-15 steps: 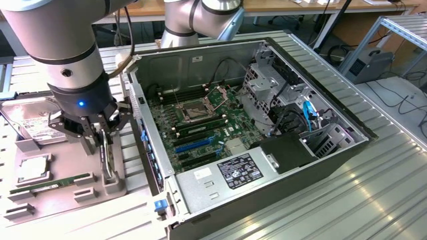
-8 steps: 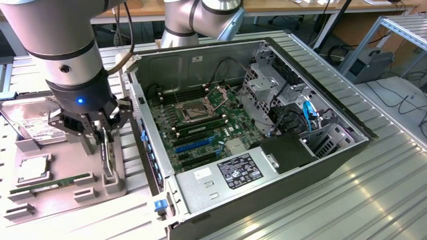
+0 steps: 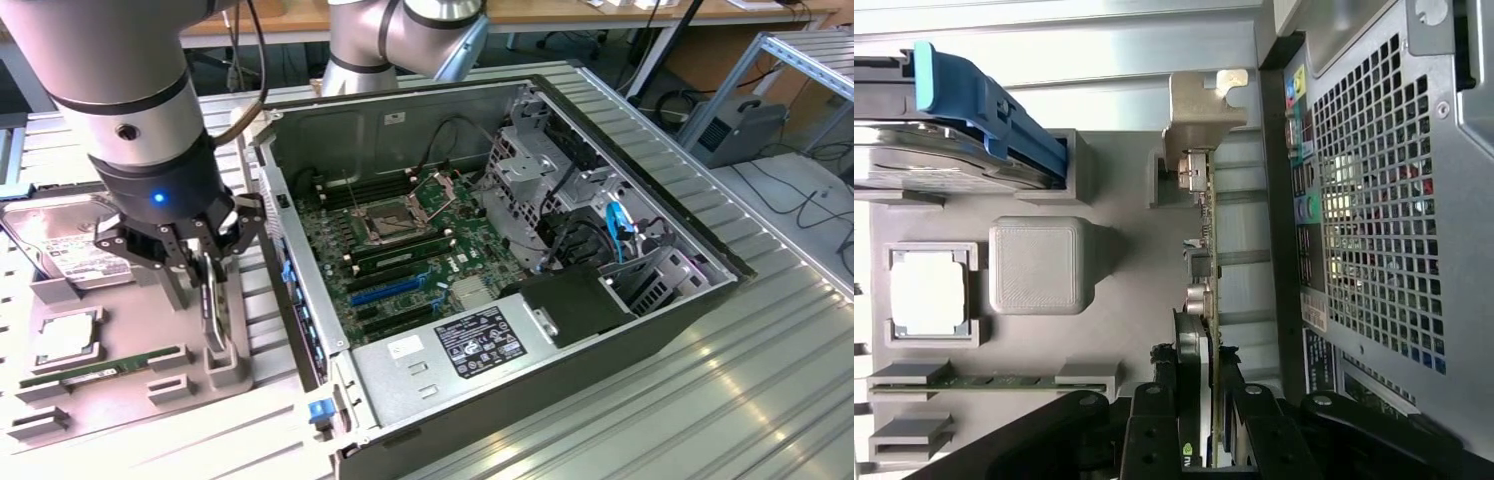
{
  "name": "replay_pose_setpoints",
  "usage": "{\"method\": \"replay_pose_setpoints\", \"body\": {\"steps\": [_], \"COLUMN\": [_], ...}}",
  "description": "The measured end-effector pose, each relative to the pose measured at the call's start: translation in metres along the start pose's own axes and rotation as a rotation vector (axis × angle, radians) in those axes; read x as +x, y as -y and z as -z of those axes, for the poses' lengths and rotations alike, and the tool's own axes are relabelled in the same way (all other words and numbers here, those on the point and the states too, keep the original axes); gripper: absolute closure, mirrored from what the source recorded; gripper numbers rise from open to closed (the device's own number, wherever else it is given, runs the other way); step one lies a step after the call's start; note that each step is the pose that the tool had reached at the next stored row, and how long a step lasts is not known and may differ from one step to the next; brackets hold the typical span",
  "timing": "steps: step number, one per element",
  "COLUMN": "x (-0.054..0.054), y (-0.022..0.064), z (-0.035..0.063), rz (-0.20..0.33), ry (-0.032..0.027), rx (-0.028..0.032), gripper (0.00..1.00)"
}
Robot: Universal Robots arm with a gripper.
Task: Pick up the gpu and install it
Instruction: 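Pick up the gpu and move the gpu toward the slot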
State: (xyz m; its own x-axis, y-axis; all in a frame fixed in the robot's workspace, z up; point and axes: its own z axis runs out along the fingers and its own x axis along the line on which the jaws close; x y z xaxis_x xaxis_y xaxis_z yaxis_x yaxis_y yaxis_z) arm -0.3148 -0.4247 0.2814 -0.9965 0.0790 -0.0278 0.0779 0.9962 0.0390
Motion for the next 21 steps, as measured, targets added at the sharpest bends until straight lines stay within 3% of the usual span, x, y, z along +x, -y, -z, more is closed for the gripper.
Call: {"method": "replay_pose_setpoints", "body": {"steps": [7, 16, 21], "x": [0.0, 0.001, 0.0], "y": [-0.001, -0.0122, -0.0127], "z": [0.0034, 0.0095, 0.0173], "rz": [0.0, 0.0, 0.0], "ry": [0.0, 0.0, 0.0], "rx": [-0.0001, 0.0, 0.0], "gripper": [0.73, 0.73, 0.73]}}
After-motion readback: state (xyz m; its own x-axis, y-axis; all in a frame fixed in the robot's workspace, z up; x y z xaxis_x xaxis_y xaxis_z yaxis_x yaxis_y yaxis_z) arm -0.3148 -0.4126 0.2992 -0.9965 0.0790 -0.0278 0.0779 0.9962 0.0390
